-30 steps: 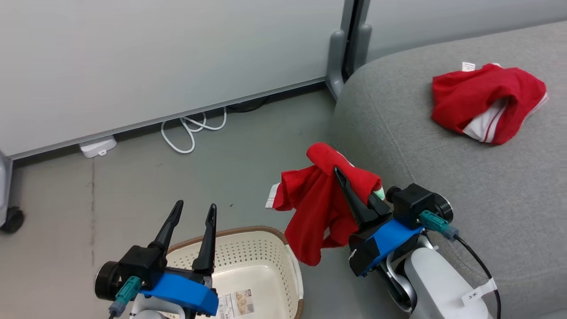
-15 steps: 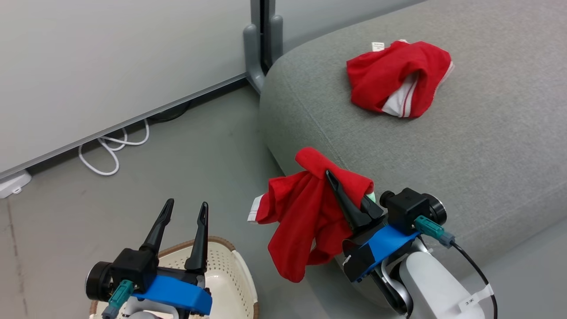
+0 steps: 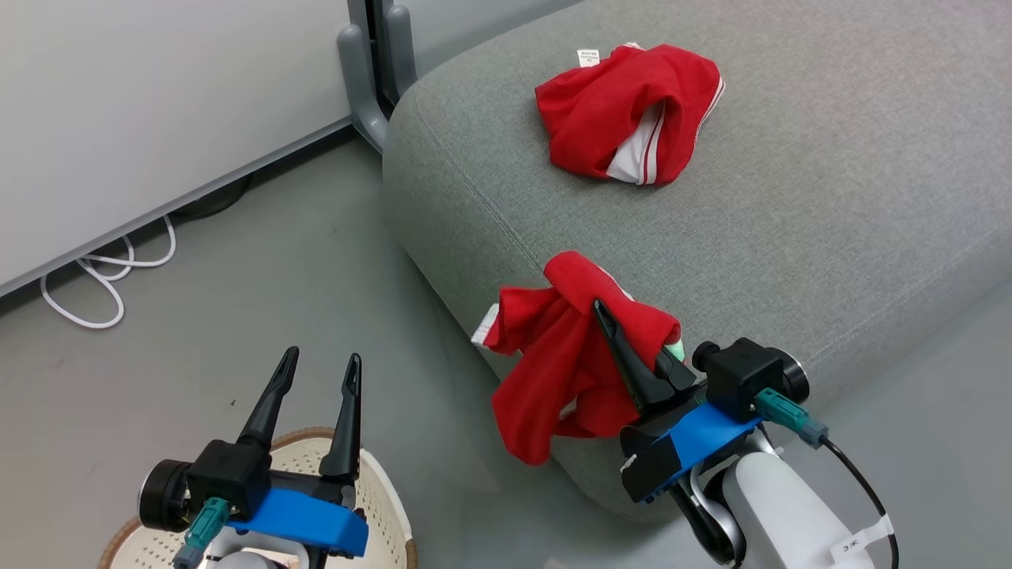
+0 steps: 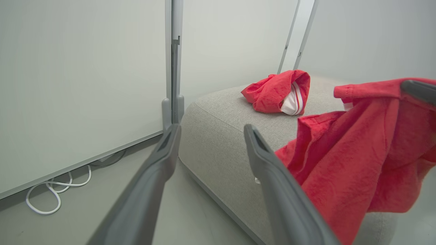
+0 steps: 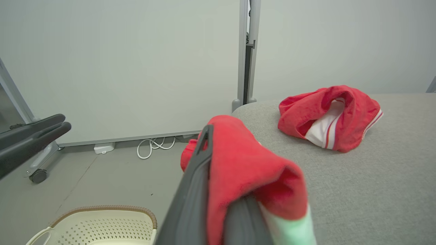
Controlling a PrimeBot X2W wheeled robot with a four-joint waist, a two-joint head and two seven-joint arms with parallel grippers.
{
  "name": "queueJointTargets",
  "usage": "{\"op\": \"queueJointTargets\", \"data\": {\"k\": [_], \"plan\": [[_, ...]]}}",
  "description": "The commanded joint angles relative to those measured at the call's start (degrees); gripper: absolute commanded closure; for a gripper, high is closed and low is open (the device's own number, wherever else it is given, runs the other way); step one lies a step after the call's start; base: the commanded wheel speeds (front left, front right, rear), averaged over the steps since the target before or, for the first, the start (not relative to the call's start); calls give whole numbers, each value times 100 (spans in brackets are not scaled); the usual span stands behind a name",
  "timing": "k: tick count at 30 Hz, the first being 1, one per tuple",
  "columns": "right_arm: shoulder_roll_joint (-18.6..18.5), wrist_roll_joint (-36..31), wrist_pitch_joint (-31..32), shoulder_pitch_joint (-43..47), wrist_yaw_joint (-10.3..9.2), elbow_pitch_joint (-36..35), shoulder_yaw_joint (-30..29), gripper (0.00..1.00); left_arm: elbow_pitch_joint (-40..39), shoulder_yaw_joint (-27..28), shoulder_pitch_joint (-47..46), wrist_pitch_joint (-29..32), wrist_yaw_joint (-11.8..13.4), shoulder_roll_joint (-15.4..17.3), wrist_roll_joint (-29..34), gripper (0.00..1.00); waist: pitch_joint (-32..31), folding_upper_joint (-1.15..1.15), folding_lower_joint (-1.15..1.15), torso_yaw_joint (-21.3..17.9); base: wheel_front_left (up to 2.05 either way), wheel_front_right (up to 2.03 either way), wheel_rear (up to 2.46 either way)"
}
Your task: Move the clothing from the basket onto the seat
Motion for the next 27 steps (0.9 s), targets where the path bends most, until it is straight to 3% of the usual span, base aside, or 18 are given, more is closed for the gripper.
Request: {"op": "queueJointTargets", "data": {"k": [1, 14, 19, 27], "plan": [[-1, -28, -23, 21, 3, -33, -21, 100, -29, 25, -24, -27, -23, 19, 52, 0, 42, 0, 0, -14, 0, 0, 0], [-1, 289, 32, -591, 3, -258, -381, 100, -241, 28, -298, -27, -109, 105, 251, 0, 570, 0, 0, 136, 0, 0, 0], [-11, 271, 257, -1501, 3, -388, -943, 100, -447, -40, -543, -27, -141, 236, 340, 0, 1071, 0, 0, 280, 0, 0, 0], [-472, 748, 800, -3089, 3, -863, -2181, 100, -870, -108, -1022, -5, -152, 576, 484, 0, 2051, 0, 0, 535, 0, 0, 0]]}}
